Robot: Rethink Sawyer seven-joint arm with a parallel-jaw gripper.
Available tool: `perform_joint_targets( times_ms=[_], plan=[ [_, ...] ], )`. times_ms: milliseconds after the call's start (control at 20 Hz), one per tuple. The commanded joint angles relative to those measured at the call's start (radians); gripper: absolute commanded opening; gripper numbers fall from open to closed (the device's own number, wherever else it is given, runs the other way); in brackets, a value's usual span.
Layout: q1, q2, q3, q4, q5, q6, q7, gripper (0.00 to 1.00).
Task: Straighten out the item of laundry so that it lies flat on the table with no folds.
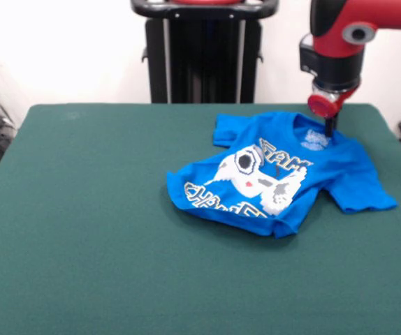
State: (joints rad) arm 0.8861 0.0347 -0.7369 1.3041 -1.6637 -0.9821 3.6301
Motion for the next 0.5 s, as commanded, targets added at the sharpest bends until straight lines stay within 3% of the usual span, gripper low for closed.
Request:
perform_joint_targets(
  times_ms=[50,150,200,500],
  plan=[
    [-0.005,0.07,0.182,0.031,-0.017,-0.035,0.178,0.0],
    [-0.006,0.07,0.181,0.03,-0.02,-0.037,0.18,0.0],
    [-0.006,0.07,0.182,0.029,-0.023,-0.038,0.181,1.0],
    [-0.004,0.075,0.18,0.023,-0.04,-0.051,0.192,1.0]
  ],
)
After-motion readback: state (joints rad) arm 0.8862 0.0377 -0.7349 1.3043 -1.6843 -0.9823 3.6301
